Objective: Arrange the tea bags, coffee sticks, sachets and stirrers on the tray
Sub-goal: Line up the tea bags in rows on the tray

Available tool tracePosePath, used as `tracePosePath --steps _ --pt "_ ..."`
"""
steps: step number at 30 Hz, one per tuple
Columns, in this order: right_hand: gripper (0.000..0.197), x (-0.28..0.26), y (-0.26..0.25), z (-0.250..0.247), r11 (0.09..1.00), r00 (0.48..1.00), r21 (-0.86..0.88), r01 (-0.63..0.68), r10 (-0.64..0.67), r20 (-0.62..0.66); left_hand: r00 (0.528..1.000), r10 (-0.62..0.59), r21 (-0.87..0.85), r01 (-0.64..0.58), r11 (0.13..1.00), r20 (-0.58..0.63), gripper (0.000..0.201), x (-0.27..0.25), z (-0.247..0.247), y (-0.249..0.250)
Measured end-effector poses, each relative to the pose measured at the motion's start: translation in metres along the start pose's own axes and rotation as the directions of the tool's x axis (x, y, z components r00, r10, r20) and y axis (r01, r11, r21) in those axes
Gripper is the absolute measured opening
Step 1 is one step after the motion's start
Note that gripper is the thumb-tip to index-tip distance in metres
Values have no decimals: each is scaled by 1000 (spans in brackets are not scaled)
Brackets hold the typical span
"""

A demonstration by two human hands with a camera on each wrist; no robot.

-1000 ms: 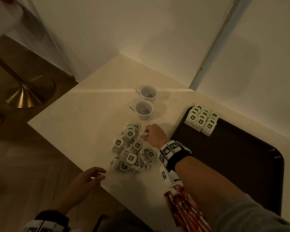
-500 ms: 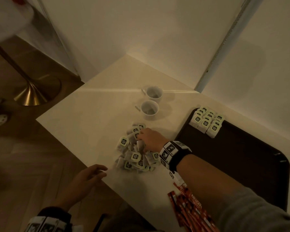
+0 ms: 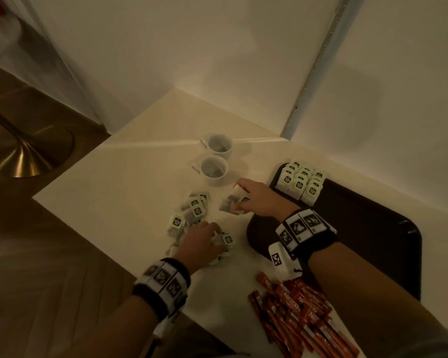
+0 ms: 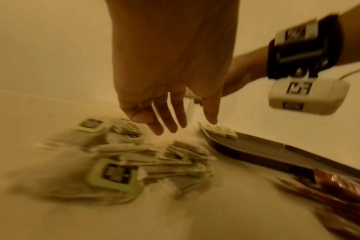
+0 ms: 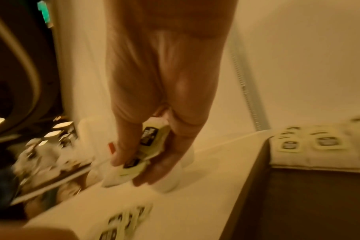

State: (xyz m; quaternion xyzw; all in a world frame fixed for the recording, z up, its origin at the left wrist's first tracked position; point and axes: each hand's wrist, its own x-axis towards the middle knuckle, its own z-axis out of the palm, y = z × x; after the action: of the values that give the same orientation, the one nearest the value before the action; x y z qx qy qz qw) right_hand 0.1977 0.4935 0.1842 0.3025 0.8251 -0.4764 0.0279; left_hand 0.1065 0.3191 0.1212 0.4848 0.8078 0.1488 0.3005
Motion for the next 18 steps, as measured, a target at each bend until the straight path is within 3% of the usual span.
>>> tracePosePath --steps 2,4,9,13,15,16,17,18 --pt "27 -16 -1 -9 981 999 190 -42 44 -9 997 -40 166 29 986 64 45 16 9 9" --pt "21 -30 2 -18 941 998 331 -67 70 4 993 -68 213 46 976 95 43 27 13 13" --pt "22 -48 10 -31 851 986 506 -140 168 -9 983 -115 168 91 982 141 27 40 10 15" --pt "29 -58 9 -45 716 978 680 -158 210 6 981 -97 76 85 994 169 11 41 -5 23" --pt "23 -64 3 -58 746 989 656 -119 150 9 985 -65 -77 78 994 160 22 43 -20 35" --pt "23 -66 -2 -66 783 993 614 -102 121 10 983 -58 -251 102 963 176 20 43 -31 42" --pt "24 -67 -8 -73 821 996 565 -84 93 11 975 -59 -483 158 861 213 13 41 -43 52" --pt "26 -69 -12 -81 849 998 524 -59 70 -1 960 -25 -690 217 690 277 8 40 -51 63"
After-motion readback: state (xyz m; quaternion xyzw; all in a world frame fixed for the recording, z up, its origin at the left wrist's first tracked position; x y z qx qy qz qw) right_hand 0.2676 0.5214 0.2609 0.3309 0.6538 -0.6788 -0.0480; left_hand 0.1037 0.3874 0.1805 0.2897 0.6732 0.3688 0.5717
